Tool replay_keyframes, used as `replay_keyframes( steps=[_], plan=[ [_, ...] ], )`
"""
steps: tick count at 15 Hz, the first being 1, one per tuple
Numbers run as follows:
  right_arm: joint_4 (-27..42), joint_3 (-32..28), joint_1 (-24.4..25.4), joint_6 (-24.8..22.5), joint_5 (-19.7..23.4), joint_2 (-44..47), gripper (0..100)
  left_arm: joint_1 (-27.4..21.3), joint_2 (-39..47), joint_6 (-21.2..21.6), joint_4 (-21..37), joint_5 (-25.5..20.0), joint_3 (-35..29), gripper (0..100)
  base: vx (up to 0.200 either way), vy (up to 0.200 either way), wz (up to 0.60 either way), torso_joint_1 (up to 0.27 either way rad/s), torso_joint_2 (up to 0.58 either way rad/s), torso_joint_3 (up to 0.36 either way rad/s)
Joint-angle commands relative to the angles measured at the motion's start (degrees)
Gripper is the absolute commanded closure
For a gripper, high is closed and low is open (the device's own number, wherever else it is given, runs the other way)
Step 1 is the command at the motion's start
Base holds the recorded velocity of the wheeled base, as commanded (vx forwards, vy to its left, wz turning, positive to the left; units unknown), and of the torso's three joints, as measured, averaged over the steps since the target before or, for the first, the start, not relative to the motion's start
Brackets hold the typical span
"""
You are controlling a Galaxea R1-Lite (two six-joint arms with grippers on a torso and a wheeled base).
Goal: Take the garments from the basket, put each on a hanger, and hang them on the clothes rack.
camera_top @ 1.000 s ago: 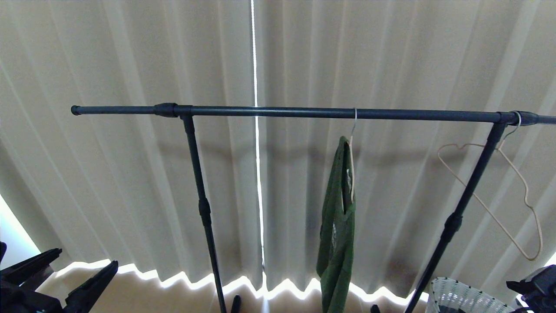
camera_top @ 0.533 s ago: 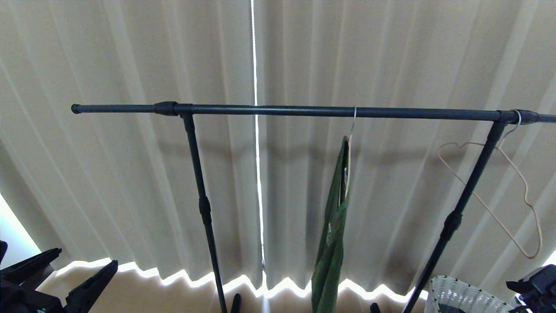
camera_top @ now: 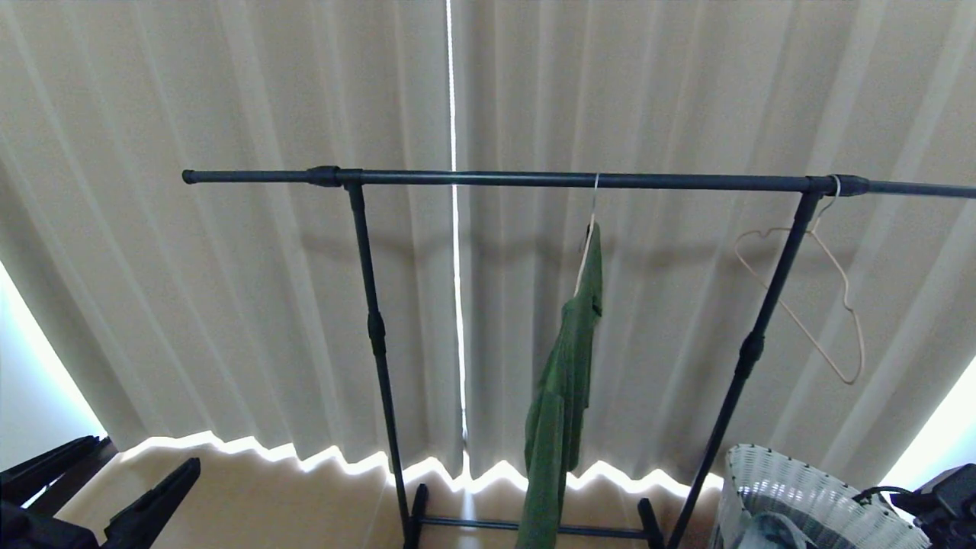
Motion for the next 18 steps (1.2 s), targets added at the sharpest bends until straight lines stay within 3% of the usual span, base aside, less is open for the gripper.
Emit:
replay_keyframes(
  steps=[1,3,18],
  plan=[
    [0.0,-0.1,0.0,0.0,0.0,0.1,0,0.0,-0.2,0.0,0.0,0.1,0.1,0,-0.200,0.000,0.00,-0.002,0.00,0.002],
    [0.0,-0.1,-0.1,0.0,-0.1,0.1,0,0.0,-0.2,0.0,0.0,0.1,0.5,0,-0.200,0.000,0.00,0.005,0.00,0.002],
    [0.1,-0.4,-1.0,-0.4,0.0,0.9,0,-0.1,0.0,0.1,0.0,0.0,0.9,0,0.000,0.000,0.00,0.000,0.00,0.000]
  ],
)
